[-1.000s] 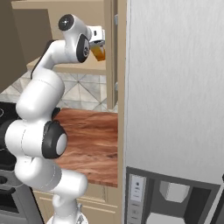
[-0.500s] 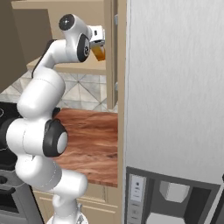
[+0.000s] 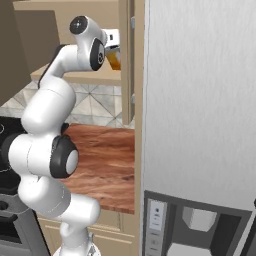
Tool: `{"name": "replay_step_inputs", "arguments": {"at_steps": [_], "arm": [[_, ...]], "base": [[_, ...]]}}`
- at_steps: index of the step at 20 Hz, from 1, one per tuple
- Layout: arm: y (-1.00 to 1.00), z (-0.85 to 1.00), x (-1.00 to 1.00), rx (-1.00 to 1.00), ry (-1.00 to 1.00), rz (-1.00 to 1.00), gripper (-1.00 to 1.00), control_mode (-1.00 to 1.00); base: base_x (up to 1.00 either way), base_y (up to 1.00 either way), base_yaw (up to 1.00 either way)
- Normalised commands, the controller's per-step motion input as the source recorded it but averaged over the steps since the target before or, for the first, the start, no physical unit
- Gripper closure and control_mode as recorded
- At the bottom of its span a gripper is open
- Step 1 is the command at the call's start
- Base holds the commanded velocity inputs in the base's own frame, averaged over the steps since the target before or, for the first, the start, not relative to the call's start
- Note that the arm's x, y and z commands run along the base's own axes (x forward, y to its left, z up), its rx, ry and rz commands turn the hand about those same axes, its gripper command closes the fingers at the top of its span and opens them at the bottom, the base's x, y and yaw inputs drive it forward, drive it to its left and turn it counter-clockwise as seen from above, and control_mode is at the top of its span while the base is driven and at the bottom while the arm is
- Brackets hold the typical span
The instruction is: Sort all alcoholic drinks to one cabinet, and non-alcoholic drinks to the other.
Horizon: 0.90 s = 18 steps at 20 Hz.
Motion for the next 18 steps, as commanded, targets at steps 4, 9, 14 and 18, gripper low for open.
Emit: {"name": "replay_step_inputs", "arguments": {"at_steps": [4,9,14,18], "arm": [[-0.1,-0.03,0.06,0.0,0.0,0.0,-1.0,-1.0],[-0.09,-0.04,0.13,0.0,0.0,0.0,-1.0,-1.0],[-0.05,-0.05,0.18,0.0,-0.01,-0.01,-1.0,-1.0],[-0.01,-0.06,0.2,0.0,-0.01,-0.01,-1.0,-1.0]], "base": [[0.0,0.0,0.0],[0.0,0.0,0.0],[0.0,0.0,0.0],[0.0,0.0,0.0]]}}
